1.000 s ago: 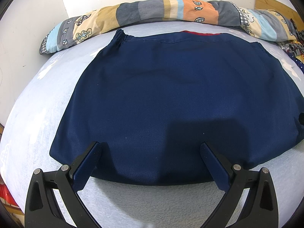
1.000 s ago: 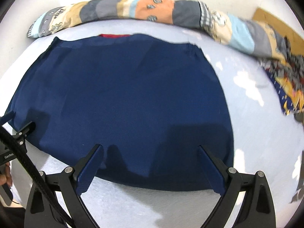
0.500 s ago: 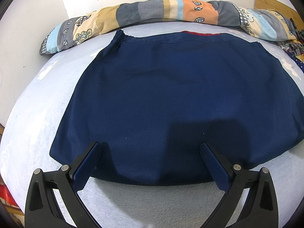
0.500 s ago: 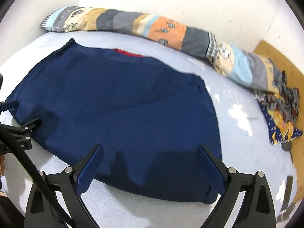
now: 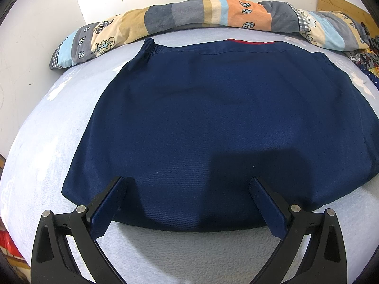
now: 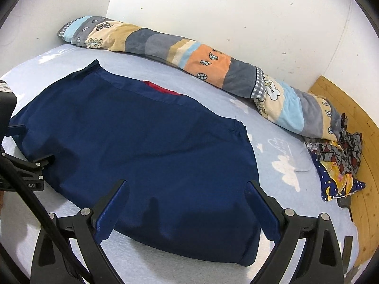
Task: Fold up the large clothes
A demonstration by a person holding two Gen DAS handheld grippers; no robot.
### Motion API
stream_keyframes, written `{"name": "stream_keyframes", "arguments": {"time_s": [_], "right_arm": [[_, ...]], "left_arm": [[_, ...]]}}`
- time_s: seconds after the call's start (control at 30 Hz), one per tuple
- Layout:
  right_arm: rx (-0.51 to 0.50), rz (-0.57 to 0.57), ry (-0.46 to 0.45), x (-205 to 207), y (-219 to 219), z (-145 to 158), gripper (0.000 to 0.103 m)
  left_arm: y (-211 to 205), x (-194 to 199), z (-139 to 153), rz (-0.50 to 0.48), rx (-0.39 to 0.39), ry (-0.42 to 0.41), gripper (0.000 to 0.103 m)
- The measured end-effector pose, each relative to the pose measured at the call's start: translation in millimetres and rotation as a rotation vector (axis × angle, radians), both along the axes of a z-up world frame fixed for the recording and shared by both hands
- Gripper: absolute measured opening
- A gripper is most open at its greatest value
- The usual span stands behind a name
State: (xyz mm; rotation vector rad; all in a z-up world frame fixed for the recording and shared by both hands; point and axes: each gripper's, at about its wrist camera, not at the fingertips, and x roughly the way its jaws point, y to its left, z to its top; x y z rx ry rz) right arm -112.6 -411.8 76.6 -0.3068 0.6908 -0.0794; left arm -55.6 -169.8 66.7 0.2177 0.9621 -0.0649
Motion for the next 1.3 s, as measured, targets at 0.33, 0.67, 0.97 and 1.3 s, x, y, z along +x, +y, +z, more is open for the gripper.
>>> {"name": "stream_keyframes", "arguments": {"time_s": [0.33, 0.67, 0.97, 1.3], "right_arm": [[0.0, -0.005, 0.015, 2, -1, -4, 0.1], [0.001, -0.005, 0.04, 8, 3, -10, 0.1], [0.173, -0.065, 0.245, 33, -27, -48, 0.1], [0.47, -0.225, 0.289, 37, -91, -51, 0.1]], "left_arm": [[0, 1, 0, 0.0, -0.001, -0.002, 0.103], [0, -1, -1, 0.0, -0.002, -0.005, 0.103], [1, 2, 0, -0.01, -0.013, -0.012, 0.103], [59, 19, 24, 0.223, -0.085, -0.069, 0.103]]}}
